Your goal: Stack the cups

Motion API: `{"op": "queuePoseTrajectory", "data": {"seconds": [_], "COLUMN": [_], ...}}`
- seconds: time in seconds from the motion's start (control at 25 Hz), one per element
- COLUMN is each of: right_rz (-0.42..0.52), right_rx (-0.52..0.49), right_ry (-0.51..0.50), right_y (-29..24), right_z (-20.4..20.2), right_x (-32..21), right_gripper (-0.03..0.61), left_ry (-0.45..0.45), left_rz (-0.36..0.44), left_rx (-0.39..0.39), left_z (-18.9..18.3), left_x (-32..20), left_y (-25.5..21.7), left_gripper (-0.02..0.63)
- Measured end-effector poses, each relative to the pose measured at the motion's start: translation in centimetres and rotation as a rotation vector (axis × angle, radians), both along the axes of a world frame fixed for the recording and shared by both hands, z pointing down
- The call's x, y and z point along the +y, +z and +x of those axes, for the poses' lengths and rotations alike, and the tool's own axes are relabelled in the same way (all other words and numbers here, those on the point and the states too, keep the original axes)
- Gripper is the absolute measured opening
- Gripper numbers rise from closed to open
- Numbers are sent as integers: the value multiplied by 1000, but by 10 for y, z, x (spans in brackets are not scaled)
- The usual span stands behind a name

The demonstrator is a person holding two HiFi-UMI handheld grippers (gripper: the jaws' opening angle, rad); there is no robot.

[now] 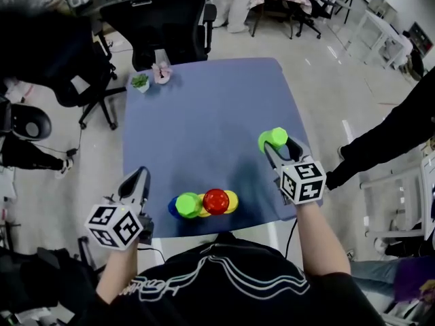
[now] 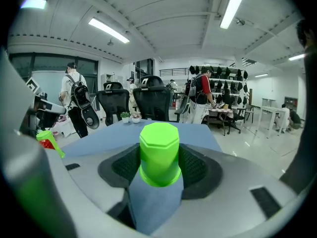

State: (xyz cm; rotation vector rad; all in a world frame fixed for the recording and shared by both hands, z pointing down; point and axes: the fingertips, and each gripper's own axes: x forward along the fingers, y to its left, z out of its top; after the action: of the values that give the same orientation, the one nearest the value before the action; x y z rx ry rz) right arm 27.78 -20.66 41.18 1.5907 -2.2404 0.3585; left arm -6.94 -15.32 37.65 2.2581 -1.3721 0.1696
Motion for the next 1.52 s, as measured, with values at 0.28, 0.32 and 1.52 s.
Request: {"op": "queuePoseTrajectory", "data": {"seconds": [0.28,0.32,1.52], "right_rz": [47,55,109], "right_rx": [-23,-19,-7], "right_ry": [-48,-61,-283], "right_y": [-32,-36,-89], "right_z": [-46,-53,-209], "right_x": [28,32,130], "right_gripper": [255,255,255], "left_ry": [34,37,98], "left_rz": [-2,-3,62], "left_rx": [13,15,81], "left_z": [-13,-14,-69], "left_x": [22,26,96], "left_y": [-1,-1,-15], "left_gripper": [25,26,25]}}
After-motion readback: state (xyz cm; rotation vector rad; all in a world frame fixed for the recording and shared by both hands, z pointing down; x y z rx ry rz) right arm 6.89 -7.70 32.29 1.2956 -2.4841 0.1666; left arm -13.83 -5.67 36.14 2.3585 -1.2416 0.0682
